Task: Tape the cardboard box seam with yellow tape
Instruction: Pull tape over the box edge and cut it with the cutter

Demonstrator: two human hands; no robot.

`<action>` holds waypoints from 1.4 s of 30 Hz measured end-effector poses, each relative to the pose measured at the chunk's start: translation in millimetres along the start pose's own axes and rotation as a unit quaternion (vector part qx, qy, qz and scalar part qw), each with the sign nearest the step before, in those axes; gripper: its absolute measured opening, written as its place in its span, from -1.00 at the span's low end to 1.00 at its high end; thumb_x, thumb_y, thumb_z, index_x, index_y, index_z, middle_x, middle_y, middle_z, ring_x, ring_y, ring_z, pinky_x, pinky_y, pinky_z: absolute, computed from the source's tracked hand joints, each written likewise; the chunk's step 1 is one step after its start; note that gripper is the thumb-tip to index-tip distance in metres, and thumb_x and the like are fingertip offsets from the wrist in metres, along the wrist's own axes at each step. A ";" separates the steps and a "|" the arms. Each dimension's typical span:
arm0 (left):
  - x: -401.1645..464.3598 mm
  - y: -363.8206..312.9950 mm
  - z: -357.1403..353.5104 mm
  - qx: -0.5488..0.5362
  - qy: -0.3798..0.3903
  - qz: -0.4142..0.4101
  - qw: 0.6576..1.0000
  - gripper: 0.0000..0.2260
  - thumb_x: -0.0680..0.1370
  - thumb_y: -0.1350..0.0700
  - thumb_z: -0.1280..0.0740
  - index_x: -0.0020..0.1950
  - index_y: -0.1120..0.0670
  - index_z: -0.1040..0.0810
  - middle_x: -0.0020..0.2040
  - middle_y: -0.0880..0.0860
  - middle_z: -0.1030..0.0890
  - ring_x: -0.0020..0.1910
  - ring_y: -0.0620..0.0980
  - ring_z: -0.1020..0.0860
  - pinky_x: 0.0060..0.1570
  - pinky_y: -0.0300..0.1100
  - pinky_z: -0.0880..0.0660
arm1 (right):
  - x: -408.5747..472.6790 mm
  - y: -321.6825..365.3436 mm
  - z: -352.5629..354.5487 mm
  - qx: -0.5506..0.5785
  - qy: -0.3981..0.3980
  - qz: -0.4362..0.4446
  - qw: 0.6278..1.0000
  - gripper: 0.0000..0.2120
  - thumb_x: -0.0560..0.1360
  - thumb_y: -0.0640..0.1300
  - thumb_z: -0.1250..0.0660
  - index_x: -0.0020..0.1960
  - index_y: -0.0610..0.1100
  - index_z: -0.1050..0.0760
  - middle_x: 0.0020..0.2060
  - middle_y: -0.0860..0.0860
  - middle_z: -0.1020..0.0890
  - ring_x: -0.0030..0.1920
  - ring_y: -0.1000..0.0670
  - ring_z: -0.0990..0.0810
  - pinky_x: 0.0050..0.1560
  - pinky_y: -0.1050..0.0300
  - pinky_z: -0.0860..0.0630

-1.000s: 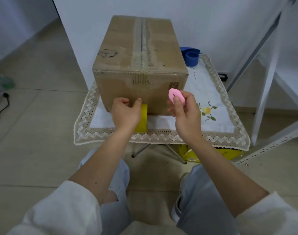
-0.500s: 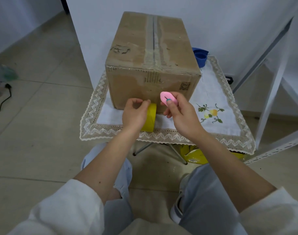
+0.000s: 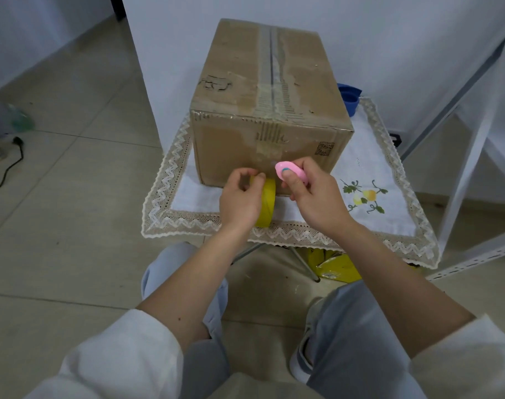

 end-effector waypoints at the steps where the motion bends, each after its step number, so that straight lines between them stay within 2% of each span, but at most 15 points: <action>1: -1.0 0.3 0.4 -0.002 0.000 -0.001 1.000 -0.97 0.55 0.01 -0.37 -0.04 -0.06 -0.55 -0.01 -0.03 -0.63 -0.05 -0.09 -0.55 0.01 -0.18 -0.44 | 0.9 0.1 0.1 -0.008 0.005 0.008 1.000 -0.90 0.63 -0.05 -0.27 0.03 -0.08 -0.48 -0.21 0.09 -0.64 -0.23 0.17 -0.57 -0.15 0.31 -0.49; 6: -3.3 1.9 2.3 -0.008 -0.004 -0.002 1.000 -0.98 0.58 0.03 -0.33 -0.04 -0.07 -0.55 -0.13 -0.13 -0.58 -0.08 -0.11 -0.53 0.05 -0.13 -0.45 | 6.2 0.6 -0.3 -0.067 0.023 0.055 0.996 -0.87 0.63 -0.07 -0.28 0.05 -0.14 -0.50 -0.19 0.03 -0.63 -0.20 0.06 -0.54 -0.18 0.26 -0.44; 11: -6.6 0.7 2.4 0.004 0.002 -0.004 1.000 -0.95 0.57 -0.01 -0.33 0.00 -0.07 -0.55 -0.02 0.00 -0.63 -0.03 -0.04 -0.57 0.12 -0.04 -0.50 | 11.6 7.7 -1.4 -0.132 0.029 0.108 0.985 -0.83 0.62 -0.05 -0.29 0.09 -0.14 -0.53 -0.18 0.09 -0.56 -0.25 0.11 -0.45 -0.24 0.41 -0.34; 13: -9.6 -0.2 2.7 -0.006 0.009 0.000 1.000 -0.88 0.54 -0.07 -0.33 0.02 -0.09 -0.55 0.00 -0.01 -0.64 0.01 -0.02 -0.58 0.16 0.00 -0.52 | 13.8 11.2 -3.0 -0.151 0.041 0.121 0.980 -0.83 0.62 -0.04 -0.28 0.10 -0.13 -0.53 -0.12 0.10 -0.59 -0.18 0.09 -0.49 -0.22 0.31 -0.39; 16: -15.6 -1.4 2.8 -0.025 0.028 0.015 0.999 -0.71 0.45 -0.14 -0.27 0.12 -0.12 -0.54 0.03 -0.02 -0.63 0.06 -0.02 -0.59 0.19 0.04 -0.52 | 17.2 14.5 -5.8 -0.177 0.057 0.137 0.973 -0.83 0.63 -0.05 -0.27 0.12 -0.11 -0.55 0.02 0.05 -0.65 -0.03 0.00 -0.59 -0.07 0.10 -0.51; 18: -17.7 -1.1 2.7 -0.029 0.029 0.019 0.999 -0.63 0.41 -0.15 -0.25 0.17 -0.12 -0.52 0.05 -0.03 -0.62 0.07 -0.04 -0.58 0.20 0.03 -0.52 | 18.9 16.2 -7.0 -0.200 0.060 0.147 0.967 -0.82 0.63 -0.06 -0.26 0.13 -0.11 -0.56 0.05 0.01 -0.65 0.01 -0.05 -0.60 -0.04 0.01 -0.54; 21: -17.0 -2.5 3.6 -0.029 0.015 0.011 0.999 -0.74 0.43 -0.10 -0.29 0.10 -0.13 -0.51 0.01 0.01 -0.64 0.03 -0.02 -0.60 0.17 0.06 -0.53 | 21.7 18.5 -9.1 -0.232 0.058 0.172 0.956 -0.83 0.63 -0.08 -0.26 0.11 -0.13 -0.56 0.02 -0.04 -0.65 0.02 -0.11 -0.61 -0.06 -0.06 -0.56; 23: -15.6 -2.4 3.5 -0.027 0.009 0.012 1.000 -0.83 0.47 -0.06 -0.33 0.04 -0.14 -0.49 -0.01 0.04 -0.65 0.00 0.01 -0.61 0.15 0.09 -0.53 | 22.3 20.4 -11.2 -0.263 0.054 0.194 0.944 -0.82 0.63 -0.08 -0.26 0.11 -0.15 -0.56 0.00 -0.08 -0.63 0.00 -0.15 -0.60 -0.12 -0.06 -0.55; 28: -13.4 -1.8 1.2 -0.026 -0.010 0.013 1.000 -0.90 0.52 0.02 -0.35 0.01 -0.11 -0.48 -0.02 0.06 -0.66 -0.01 0.02 -0.61 0.12 0.06 -0.54 | 21.8 21.3 -13.8 -0.318 0.016 0.236 0.918 -0.79 0.61 -0.09 -0.30 0.08 -0.23 -0.58 -0.03 -0.17 -0.51 -0.15 -0.17 -0.55 -0.36 -0.01 -0.51; 33: -13.6 -0.3 -0.7 -0.030 -0.013 0.013 0.999 -0.90 0.56 0.07 -0.33 0.04 -0.08 -0.47 -0.02 0.04 -0.65 -0.04 -0.02 -0.60 0.08 -0.03 -0.52 | 22.5 24.1 -15.6 -0.331 0.005 0.263 0.906 -0.65 0.60 0.01 -0.16 -0.02 -0.23 -0.60 -0.14 -0.15 -0.55 -0.20 -0.18 -0.58 -0.38 0.07 -0.49; 37: -14.8 0.7 -1.0 -0.027 -0.019 0.010 0.999 -0.88 0.62 0.06 -0.25 0.14 -0.03 -0.50 -0.18 -0.15 -0.54 -0.17 -0.24 -0.50 -0.07 -0.17 -0.40 | 22.9 27.6 -15.5 -0.364 0.011 0.291 0.885 -0.87 0.54 -0.16 -0.38 -0.09 -0.24 -0.58 -0.18 -0.15 -0.56 -0.23 -0.17 -0.60 -0.38 0.12 -0.45; 42: -14.7 0.9 -2.2 -0.012 -0.024 0.001 1.000 -0.83 0.63 0.06 -0.24 0.20 0.02 -0.49 -0.21 -0.14 -0.54 -0.21 -0.25 -0.50 -0.09 -0.16 -0.44 | 23.4 29.7 -18.0 -0.385 0.005 0.329 0.862 -0.89 0.50 -0.20 -0.44 -0.14 -0.23 -0.57 -0.22 -0.14 -0.56 -0.31 -0.16 -0.58 -0.41 0.11 -0.46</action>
Point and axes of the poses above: each hand's wrist, its own x-axis towards the middle knuckle, its own z-axis out of the back of the hand, y = z × x, the point moved 3 cm from there along x, towards the middle knuckle
